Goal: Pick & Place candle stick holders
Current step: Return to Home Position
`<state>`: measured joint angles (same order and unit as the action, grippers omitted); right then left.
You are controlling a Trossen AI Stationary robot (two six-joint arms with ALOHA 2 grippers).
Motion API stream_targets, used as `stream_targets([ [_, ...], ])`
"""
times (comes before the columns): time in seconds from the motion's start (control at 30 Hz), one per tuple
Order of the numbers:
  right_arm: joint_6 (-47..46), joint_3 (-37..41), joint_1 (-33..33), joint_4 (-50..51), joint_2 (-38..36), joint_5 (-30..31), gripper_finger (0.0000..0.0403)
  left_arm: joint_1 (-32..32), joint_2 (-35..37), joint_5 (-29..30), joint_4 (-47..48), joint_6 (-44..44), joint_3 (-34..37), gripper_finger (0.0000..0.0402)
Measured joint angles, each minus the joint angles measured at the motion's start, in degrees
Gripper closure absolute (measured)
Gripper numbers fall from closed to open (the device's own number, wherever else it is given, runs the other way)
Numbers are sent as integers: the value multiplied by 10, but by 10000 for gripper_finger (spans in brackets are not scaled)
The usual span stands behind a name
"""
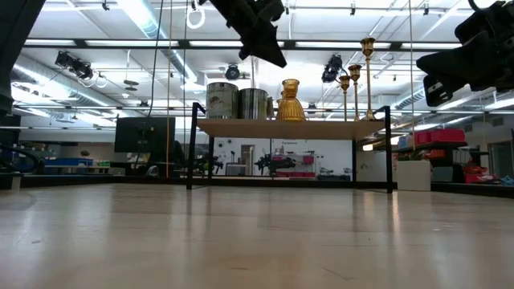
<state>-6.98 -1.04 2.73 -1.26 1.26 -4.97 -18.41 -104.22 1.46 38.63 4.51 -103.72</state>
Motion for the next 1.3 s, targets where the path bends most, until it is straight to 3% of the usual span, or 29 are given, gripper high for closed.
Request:
stream_targets([
  [0.57,0,0,0,0,0,0,382,43,34,-11,86,7,7,398],
  [0.77,0,0,0,0,0,0,382,48,100,-53,-3,-19,139,399],
  [1.3,0,0,0,0,0,0,382,59,339,-37,-224,-111,486,396],
])
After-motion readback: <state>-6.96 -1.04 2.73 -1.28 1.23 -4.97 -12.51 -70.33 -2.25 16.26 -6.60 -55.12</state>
